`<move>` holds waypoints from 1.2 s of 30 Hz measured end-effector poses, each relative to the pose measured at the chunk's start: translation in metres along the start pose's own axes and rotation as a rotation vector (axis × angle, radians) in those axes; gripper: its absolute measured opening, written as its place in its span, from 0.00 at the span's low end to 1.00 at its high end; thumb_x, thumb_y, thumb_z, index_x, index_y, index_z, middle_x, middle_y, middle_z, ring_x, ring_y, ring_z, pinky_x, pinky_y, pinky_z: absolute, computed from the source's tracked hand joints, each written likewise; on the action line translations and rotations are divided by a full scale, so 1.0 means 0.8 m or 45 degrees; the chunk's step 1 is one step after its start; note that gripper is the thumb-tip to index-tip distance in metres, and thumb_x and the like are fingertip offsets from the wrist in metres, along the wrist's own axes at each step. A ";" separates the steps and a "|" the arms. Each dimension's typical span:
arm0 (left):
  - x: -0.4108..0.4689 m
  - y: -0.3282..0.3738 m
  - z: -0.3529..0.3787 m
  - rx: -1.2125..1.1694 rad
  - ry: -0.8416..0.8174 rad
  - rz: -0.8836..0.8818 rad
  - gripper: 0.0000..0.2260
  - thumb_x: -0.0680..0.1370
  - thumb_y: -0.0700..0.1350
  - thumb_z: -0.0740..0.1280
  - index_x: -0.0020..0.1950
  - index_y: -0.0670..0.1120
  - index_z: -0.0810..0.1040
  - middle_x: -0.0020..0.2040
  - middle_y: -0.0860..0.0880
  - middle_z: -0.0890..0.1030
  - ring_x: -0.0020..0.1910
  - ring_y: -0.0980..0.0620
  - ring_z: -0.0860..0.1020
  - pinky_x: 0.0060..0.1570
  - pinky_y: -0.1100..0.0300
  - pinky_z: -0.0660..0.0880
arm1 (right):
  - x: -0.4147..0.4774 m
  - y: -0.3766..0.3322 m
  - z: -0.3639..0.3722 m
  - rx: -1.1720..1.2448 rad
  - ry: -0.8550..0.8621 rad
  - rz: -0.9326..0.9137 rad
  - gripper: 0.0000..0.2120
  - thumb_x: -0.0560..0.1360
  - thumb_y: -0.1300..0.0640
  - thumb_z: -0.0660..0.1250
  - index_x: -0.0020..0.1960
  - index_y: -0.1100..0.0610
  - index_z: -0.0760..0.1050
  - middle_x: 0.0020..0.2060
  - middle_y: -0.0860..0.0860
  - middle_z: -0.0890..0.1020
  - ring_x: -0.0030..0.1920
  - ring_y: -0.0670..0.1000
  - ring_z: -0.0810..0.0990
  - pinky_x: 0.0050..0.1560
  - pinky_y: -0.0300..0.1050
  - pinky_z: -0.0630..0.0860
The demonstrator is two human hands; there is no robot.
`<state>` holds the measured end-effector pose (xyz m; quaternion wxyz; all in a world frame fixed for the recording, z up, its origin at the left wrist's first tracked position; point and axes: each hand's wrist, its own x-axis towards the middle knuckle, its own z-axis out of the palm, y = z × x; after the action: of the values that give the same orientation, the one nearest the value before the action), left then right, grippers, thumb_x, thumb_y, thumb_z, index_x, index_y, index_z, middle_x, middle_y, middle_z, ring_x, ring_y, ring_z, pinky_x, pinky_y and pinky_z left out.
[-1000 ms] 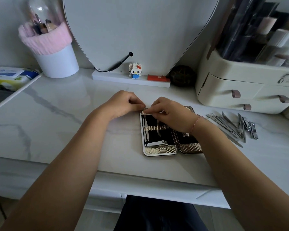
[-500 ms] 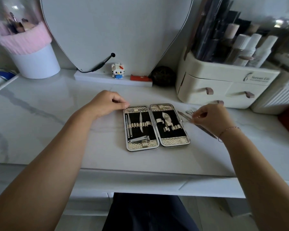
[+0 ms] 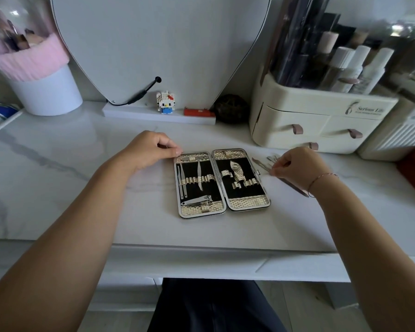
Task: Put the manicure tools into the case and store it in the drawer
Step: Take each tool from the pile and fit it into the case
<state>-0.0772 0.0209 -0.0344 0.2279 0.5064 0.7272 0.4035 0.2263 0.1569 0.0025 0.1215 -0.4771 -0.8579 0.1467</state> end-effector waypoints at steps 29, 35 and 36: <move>-0.001 0.008 -0.002 0.015 -0.027 -0.018 0.05 0.71 0.47 0.74 0.45 0.50 0.85 0.44 0.55 0.82 0.48 0.56 0.79 0.54 0.62 0.70 | 0.081 -0.126 0.039 1.072 -0.628 -0.237 0.27 0.73 0.68 0.66 0.69 0.54 0.65 0.32 0.56 0.78 0.30 0.50 0.79 0.34 0.41 0.81; -0.002 0.010 -0.001 0.024 -0.032 -0.012 0.05 0.71 0.47 0.74 0.45 0.50 0.85 0.45 0.51 0.82 0.49 0.54 0.78 0.56 0.59 0.70 | 0.087 -0.123 0.047 1.153 -0.654 -0.175 0.25 0.73 0.70 0.66 0.67 0.57 0.65 0.29 0.55 0.78 0.29 0.51 0.81 0.31 0.40 0.80; -0.002 0.010 -0.001 0.027 -0.030 -0.010 0.04 0.71 0.47 0.74 0.45 0.50 0.85 0.46 0.50 0.82 0.49 0.54 0.78 0.56 0.59 0.70 | 0.087 -0.122 0.048 1.159 -0.665 -0.171 0.24 0.73 0.70 0.66 0.66 0.57 0.65 0.28 0.55 0.79 0.29 0.51 0.81 0.31 0.40 0.79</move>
<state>-0.0725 0.0204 -0.0276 0.2326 0.5105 0.7308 0.3888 0.1005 0.1626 0.0080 0.1076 -0.2678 -0.7377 0.6103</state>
